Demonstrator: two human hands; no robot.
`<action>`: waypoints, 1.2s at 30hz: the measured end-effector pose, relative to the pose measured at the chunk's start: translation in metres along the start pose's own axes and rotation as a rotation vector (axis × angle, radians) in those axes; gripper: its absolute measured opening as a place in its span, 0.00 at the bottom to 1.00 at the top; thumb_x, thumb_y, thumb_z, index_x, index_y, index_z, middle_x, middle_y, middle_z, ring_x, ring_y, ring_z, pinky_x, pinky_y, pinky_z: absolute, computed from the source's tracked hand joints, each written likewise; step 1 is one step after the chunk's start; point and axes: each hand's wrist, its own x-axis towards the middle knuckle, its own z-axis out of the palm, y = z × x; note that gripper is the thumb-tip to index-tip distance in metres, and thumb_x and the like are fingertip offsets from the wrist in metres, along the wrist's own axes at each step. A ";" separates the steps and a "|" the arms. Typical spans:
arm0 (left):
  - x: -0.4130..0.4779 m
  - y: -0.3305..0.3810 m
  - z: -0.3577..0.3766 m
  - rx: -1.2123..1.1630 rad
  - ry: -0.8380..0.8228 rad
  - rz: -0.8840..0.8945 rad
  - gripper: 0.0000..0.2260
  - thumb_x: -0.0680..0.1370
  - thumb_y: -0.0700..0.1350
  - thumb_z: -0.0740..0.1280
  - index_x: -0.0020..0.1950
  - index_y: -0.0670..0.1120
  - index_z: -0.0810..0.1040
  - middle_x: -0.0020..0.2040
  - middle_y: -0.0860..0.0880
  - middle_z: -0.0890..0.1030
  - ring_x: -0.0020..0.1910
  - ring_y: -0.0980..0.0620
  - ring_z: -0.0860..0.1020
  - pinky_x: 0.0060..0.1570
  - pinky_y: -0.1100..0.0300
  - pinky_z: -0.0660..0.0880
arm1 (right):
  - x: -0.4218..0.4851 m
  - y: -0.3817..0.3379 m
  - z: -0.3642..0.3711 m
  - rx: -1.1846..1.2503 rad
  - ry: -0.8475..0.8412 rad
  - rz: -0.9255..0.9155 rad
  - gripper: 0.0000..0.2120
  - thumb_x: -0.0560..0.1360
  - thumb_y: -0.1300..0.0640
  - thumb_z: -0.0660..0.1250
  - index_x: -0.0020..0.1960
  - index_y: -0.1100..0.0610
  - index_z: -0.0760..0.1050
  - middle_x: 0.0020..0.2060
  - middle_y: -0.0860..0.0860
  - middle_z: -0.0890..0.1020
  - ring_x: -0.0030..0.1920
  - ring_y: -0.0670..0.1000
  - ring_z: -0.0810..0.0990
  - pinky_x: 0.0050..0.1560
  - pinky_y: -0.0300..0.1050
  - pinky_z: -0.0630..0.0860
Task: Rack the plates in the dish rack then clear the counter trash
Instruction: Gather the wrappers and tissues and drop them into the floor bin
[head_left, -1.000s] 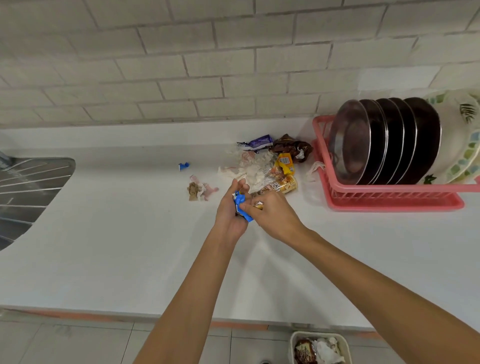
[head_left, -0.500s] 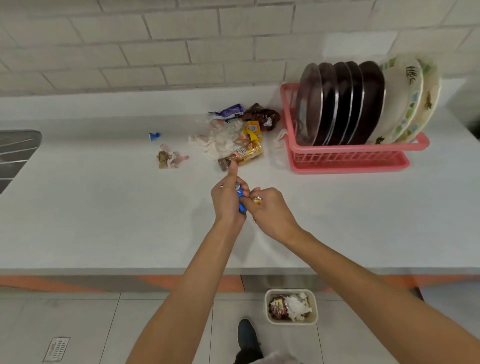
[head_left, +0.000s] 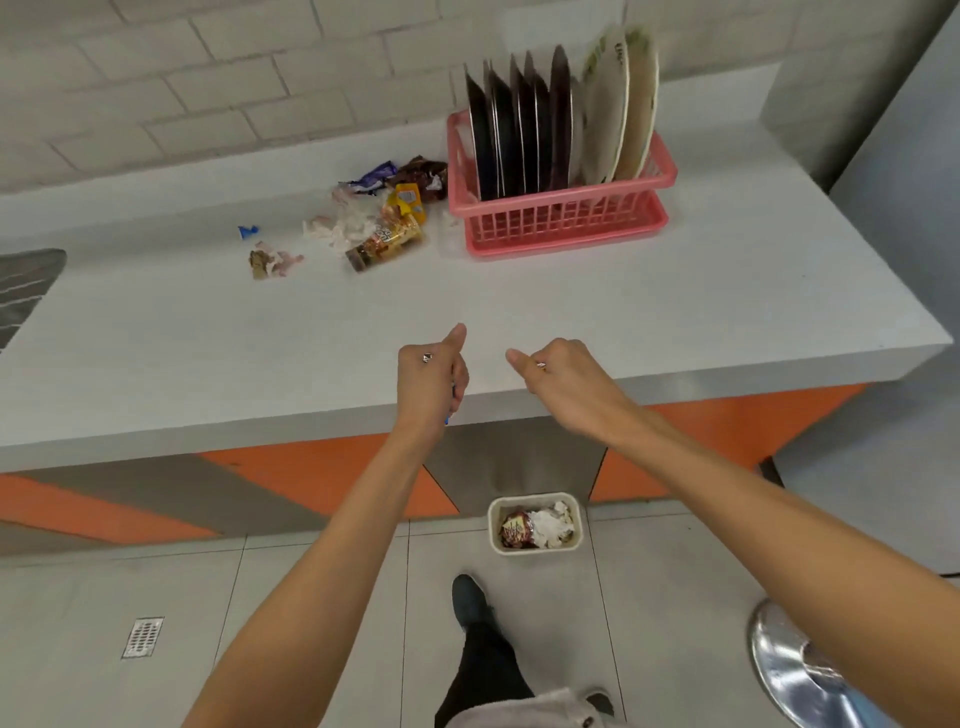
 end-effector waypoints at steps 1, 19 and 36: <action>-0.011 0.000 0.007 0.001 0.003 -0.009 0.30 0.81 0.46 0.63 0.18 0.49 0.63 0.18 0.49 0.63 0.18 0.51 0.60 0.35 0.57 0.67 | -0.011 0.005 -0.003 0.005 0.001 0.012 0.26 0.82 0.44 0.55 0.30 0.57 0.57 0.26 0.52 0.63 0.26 0.52 0.61 0.34 0.45 0.64; -0.070 -0.002 0.024 0.246 -0.077 -0.010 0.28 0.84 0.52 0.57 0.24 0.47 0.58 0.22 0.51 0.60 0.23 0.53 0.58 0.25 0.63 0.58 | -0.058 0.021 -0.015 0.085 -0.054 0.018 0.12 0.73 0.65 0.56 0.32 0.69 0.67 0.28 0.55 0.68 0.30 0.49 0.65 0.32 0.43 0.61; -0.028 -0.170 -0.019 0.482 -0.564 -0.260 0.07 0.73 0.40 0.57 0.44 0.52 0.69 0.38 0.50 0.71 0.35 0.53 0.67 0.37 0.55 0.66 | -0.038 0.157 0.094 0.117 -0.153 0.308 0.13 0.83 0.51 0.51 0.56 0.46 0.74 0.55 0.44 0.76 0.56 0.43 0.73 0.54 0.41 0.70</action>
